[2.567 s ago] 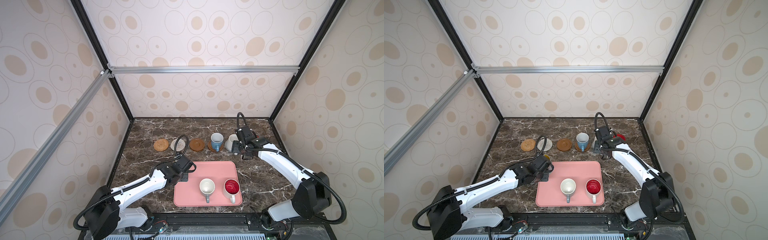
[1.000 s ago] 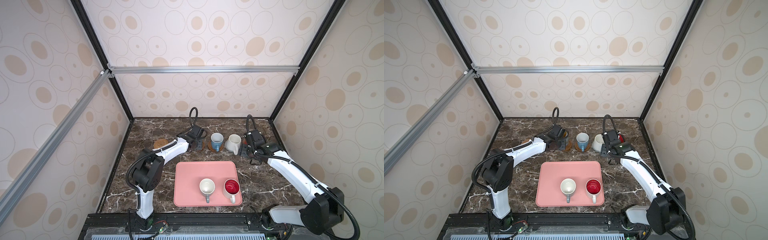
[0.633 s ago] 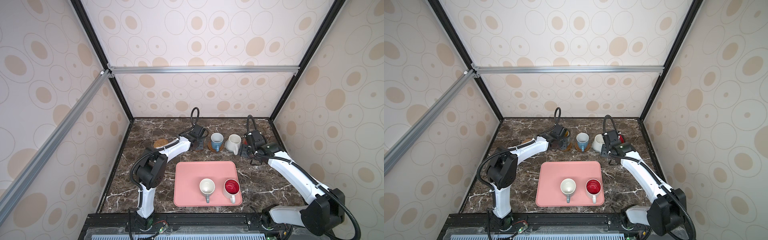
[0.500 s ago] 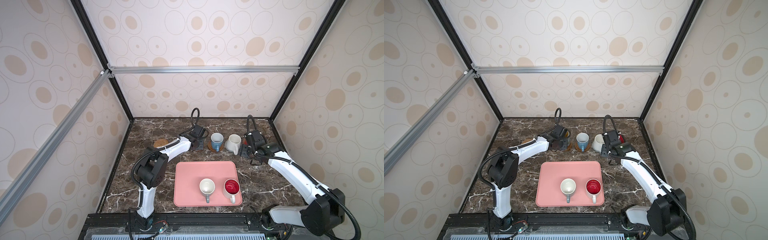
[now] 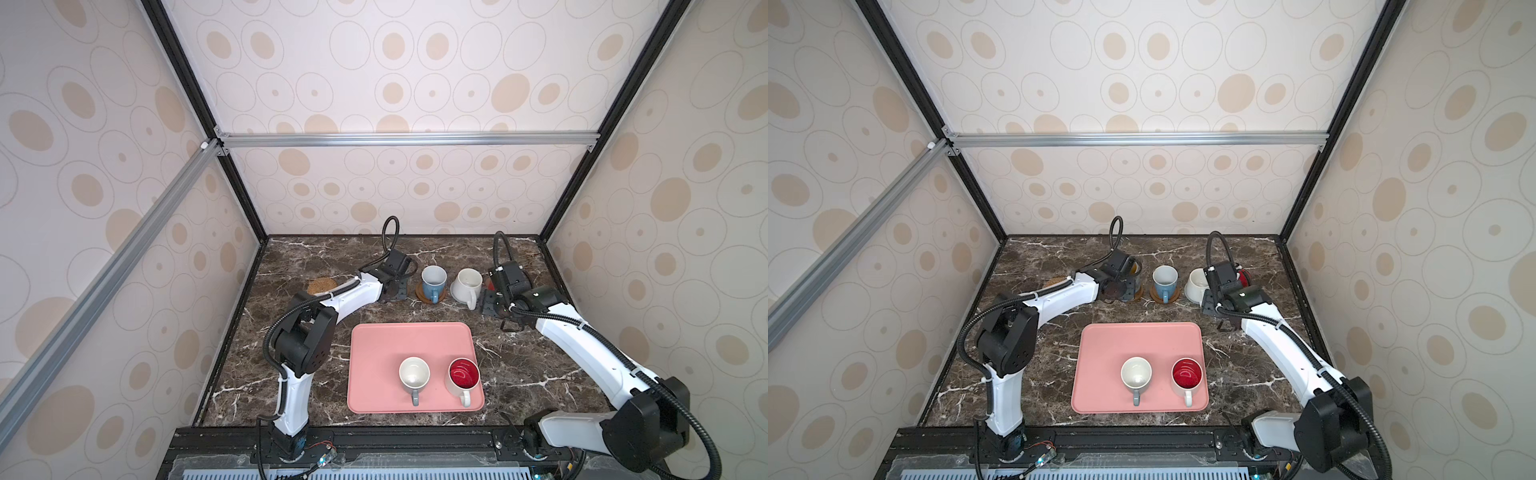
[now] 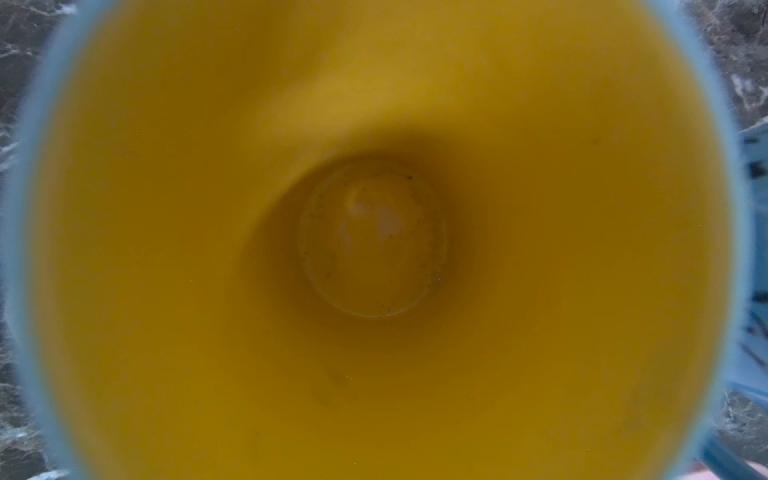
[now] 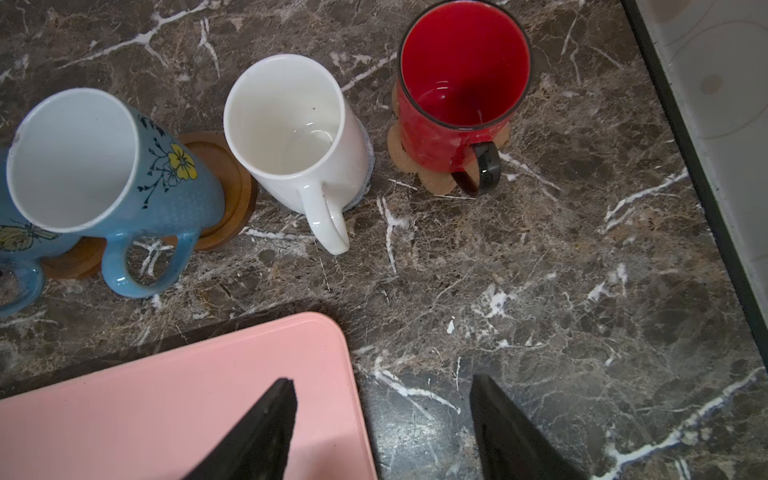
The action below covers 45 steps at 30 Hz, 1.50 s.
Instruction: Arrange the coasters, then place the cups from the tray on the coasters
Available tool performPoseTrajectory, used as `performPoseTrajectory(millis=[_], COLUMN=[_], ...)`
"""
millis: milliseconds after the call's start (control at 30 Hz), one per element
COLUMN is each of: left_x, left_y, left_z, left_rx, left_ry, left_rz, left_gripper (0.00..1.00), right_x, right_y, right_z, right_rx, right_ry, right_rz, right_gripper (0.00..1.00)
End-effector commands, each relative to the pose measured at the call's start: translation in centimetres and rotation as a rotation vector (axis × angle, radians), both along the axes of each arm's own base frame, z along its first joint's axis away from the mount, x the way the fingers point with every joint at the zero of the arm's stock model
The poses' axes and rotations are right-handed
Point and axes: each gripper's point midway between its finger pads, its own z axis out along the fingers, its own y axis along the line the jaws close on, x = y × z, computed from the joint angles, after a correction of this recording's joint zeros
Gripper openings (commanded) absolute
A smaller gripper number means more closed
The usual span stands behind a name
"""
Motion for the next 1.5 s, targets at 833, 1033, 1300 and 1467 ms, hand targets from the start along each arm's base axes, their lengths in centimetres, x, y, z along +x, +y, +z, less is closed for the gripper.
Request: performPoseTrajectory(millis=[833,1033,1300,1467], left_x=[1.6,1.4,1.2,1.2], left_y=[-0.9,-1.0,-1.0,-1.2], left_z=[1.8,1.5,1.6,1.4], left_rx=[-0.052,-0.048,-0.037,-0.036], left_ry=[-0.068,-0.062,-0.062,-0.060], left_rz=[0.034,0.035,0.035,0.033], left_gripper=[0.15,0.15,0.16,0.17], right_x=[-0.3,-0.4,-0.4,-0.4], right_y=[-0.7,-0.7,-0.8,-0.8], right_z=[-0.6,-0.8,-0.8,-0.8], right_rx=[-0.011,-0.013,-0.011,-0.010], right_ry=[0.012,0.017,0.019,0.017], right_rz=[-0.021,-0.020,-0.021,-0.022], right_gripper=[0.70,0.70,0.70,0.70])
